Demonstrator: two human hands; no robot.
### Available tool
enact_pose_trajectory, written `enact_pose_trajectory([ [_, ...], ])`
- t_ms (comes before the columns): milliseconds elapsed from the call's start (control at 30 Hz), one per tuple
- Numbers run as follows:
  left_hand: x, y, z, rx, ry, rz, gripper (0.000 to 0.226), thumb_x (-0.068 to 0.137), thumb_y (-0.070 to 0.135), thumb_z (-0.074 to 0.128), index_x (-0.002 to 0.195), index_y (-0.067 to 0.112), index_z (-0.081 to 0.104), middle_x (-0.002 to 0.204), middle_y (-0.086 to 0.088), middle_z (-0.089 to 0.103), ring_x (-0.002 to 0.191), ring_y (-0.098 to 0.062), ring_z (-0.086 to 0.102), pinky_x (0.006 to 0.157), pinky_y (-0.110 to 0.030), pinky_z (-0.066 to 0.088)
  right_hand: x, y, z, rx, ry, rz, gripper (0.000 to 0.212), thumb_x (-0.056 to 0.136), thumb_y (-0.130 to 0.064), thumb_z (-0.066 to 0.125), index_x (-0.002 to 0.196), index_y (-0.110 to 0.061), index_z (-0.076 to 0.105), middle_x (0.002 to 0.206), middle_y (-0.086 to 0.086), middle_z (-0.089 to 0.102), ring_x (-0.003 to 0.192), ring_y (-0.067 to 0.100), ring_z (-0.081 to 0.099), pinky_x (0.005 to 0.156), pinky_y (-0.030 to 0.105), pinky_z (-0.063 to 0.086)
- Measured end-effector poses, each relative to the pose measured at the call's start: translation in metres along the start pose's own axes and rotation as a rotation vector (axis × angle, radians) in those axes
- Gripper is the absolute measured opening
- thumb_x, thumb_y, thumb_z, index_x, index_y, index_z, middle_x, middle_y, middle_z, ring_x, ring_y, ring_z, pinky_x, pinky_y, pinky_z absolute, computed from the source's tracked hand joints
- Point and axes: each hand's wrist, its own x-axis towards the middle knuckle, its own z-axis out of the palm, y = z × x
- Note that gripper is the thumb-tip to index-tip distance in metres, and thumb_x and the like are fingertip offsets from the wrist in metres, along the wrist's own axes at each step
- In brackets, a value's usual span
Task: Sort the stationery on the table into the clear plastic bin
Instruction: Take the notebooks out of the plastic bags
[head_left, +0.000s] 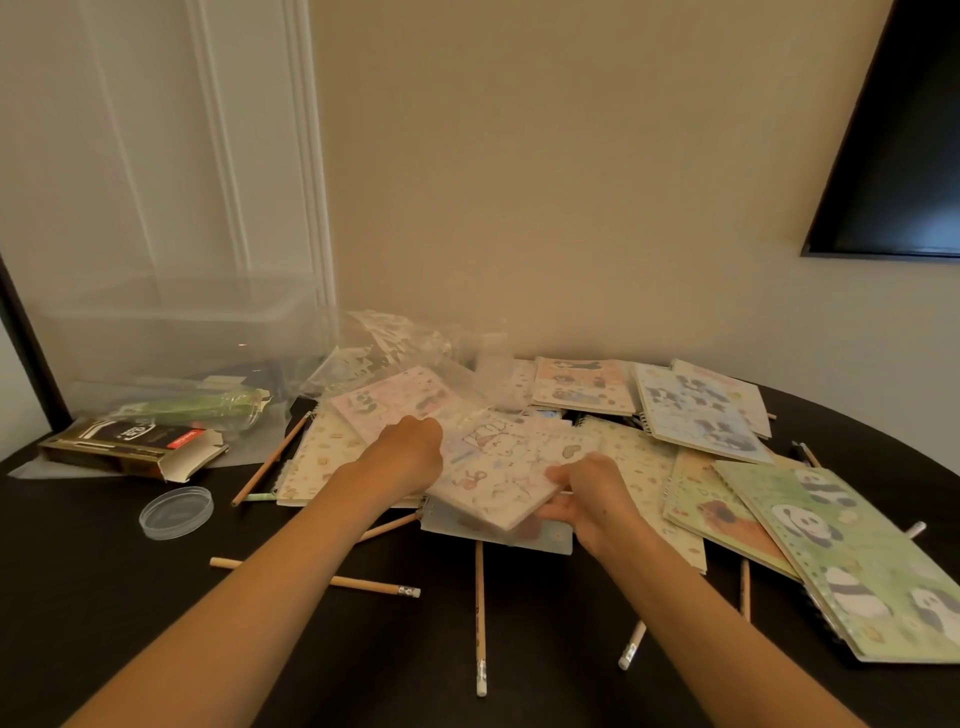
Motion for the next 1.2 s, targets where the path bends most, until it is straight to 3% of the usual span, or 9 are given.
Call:
enact_pose_trajectory([
  [67, 0.003, 0.001, -0.002, 0.031, 0.039, 0.025, 0.019, 0.097, 0.004, 0.028, 0.092, 0.005, 0.047, 0.083, -0.006, 0.037, 0.088, -0.025, 0.039, 0.074, -0.03, 0.033, -0.002, -0.002, 0.006, 0.134, -0.038, -0.04, 0.041, 0.092, 0.014, 0.035, 0.128, -0.002, 0.043, 0.107, 0.014, 0.058, 0.078, 0.026, 0.062, 0.059, 0.04, 0.053],
  [167, 0.002, 0.004, -0.008, 0.087, 0.085, 0.089, 0.021, 0.097, 0.005, 0.029, 0.106, 0.003, 0.048, 0.095, -0.01, 0.041, 0.095, -0.03, 0.046, 0.075, -0.031, 0.035, 0.002, 0.002, 0.028, 0.263, -0.051, -0.053, 0.043, 0.092, 0.015, 0.032, 0.128, -0.007, 0.041, 0.104, 0.011, 0.058, 0.08, 0.026, 0.061, 0.057, 0.04, 0.051],
  [333, 0.005, -0.01, -0.009, 0.148, 0.074, 0.128, 0.019, 0.096, 0.009, 0.031, 0.086, 0.007, 0.047, 0.083, -0.003, 0.042, 0.083, -0.026, 0.045, 0.07, -0.032, 0.033, 0.028, 0.009, 0.058, 0.405, -0.075, 0.113, 0.047, 0.094, 0.014, 0.023, 0.136, -0.002, 0.037, 0.125, 0.025, 0.052, 0.113, 0.041, 0.053, 0.086, 0.055, 0.047],
  [433, 0.008, -0.013, -0.005, 0.194, 0.113, 0.081, 0.027, 0.096, 0.024, 0.035, 0.107, 0.008, 0.053, 0.111, -0.011, 0.054, 0.104, -0.029, 0.048, 0.079, -0.034, 0.035, 0.035, 0.015, 0.059, 0.373, -0.089, 0.097, 0.046, 0.094, 0.014, 0.025, 0.132, -0.006, 0.04, 0.111, 0.018, 0.059, 0.098, 0.037, 0.06, 0.079, 0.053, 0.048],
  [567, 0.023, 0.004, 0.005, 0.049, 0.258, 0.169, 0.038, 0.097, 0.013, 0.033, 0.134, 0.009, 0.039, 0.12, -0.009, 0.055, 0.11, -0.027, 0.048, 0.09, -0.036, 0.037, 0.035, 0.023, 0.054, 0.377, -0.111, 0.018, 0.044, 0.092, 0.017, 0.03, 0.116, -0.016, 0.048, 0.093, 0.009, 0.062, 0.08, 0.028, 0.062, 0.077, 0.05, 0.05],
  [767, 0.03, 0.009, 0.01, -0.294, 0.344, 0.278, 0.029, 0.103, 0.021, 0.028, 0.111, 0.007, 0.052, 0.102, -0.009, 0.06, 0.095, -0.026, 0.056, 0.077, -0.033, 0.041, 0.055, 0.026, 0.071, 0.468, -0.111, 0.048, 0.039, 0.094, 0.014, 0.027, 0.11, -0.013, 0.052, 0.099, 0.013, 0.063, 0.084, 0.027, 0.06, 0.058, 0.042, 0.056],
  [933, 0.03, 0.001, 0.013, -0.402, 0.376, 0.335, 0.035, 0.102, 0.028, 0.026, 0.102, 0.007, 0.054, 0.088, -0.012, 0.061, 0.085, -0.027, 0.056, 0.069, -0.034, 0.038, 0.071, 0.037, 0.092, 0.31, -0.05, 0.028, 0.032, 0.094, 0.012, 0.029, 0.101, -0.012, 0.05, 0.087, 0.013, 0.059, 0.068, 0.022, 0.055, 0.043, 0.027, 0.051],
  [1067, 0.03, -0.005, 0.017, -0.437, 0.315, 0.339, 0.04, 0.102, 0.029, 0.027, 0.12, 0.008, 0.056, 0.116, -0.012, 0.063, 0.11, -0.026, 0.054, 0.091, -0.033, 0.039, 0.069, 0.036, 0.083, -0.039, -0.082, 0.026, 0.018, 0.096, 0.003, 0.039, 0.105, -0.001, 0.054, 0.083, 0.02, 0.066, 0.065, 0.027, 0.066, 0.045, 0.029, 0.053],
  [1200, 0.032, -0.003, 0.021, -0.407, 0.285, 0.356, 0.04, 0.103, 0.028, 0.026, 0.129, 0.014, 0.053, 0.122, -0.008, 0.062, 0.118, -0.023, 0.051, 0.102, -0.035, 0.035, 0.069, 0.023, 0.07, -0.523, -0.103, 0.138, 0.036, 0.097, -0.017, 0.048, 0.07, 0.001, 0.062, 0.048, 0.011, 0.063, 0.04, 0.017, 0.061, 0.045, 0.025, 0.054],
])
